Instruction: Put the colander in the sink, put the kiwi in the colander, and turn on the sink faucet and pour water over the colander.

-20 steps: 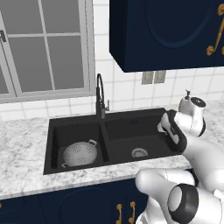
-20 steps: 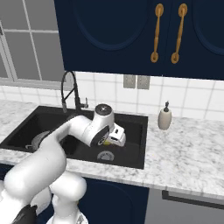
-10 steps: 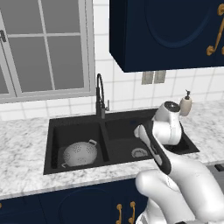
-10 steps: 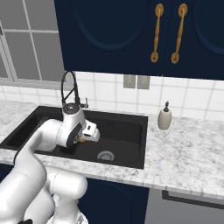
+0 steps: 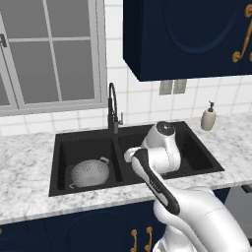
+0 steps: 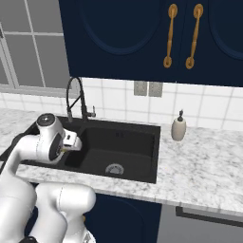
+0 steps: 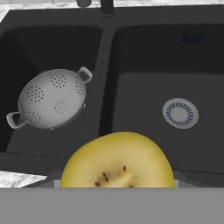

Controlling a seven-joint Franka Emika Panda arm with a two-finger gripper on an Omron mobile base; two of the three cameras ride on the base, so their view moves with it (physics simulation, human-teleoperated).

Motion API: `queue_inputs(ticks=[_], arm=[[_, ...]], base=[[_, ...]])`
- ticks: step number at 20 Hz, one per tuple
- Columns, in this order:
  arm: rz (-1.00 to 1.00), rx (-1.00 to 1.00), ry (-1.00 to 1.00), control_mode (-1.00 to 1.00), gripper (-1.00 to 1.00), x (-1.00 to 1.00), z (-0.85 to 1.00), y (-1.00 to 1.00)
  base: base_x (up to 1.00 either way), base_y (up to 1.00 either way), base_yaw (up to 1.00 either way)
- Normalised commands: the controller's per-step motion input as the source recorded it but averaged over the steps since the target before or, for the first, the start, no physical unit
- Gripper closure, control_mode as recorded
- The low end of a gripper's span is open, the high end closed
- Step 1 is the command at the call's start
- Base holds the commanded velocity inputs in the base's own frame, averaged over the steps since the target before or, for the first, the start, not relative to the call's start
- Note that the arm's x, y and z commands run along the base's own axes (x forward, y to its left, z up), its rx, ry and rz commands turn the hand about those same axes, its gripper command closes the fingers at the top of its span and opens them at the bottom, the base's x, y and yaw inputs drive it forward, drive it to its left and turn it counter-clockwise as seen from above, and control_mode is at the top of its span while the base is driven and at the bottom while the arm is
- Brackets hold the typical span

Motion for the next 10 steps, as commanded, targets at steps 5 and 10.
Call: queue_inputs(ticks=[5, 10], arm=[[0.08, -0.02, 0.00, -1.00, 1.00, 0.00, 0.06, 1.00], [0.05, -0.03, 0.00, -1.00, 1.00, 0.05, 0.00, 0.96]], base=[[0.00, 0.00, 0.00], [0.00, 0.00, 0.00]])
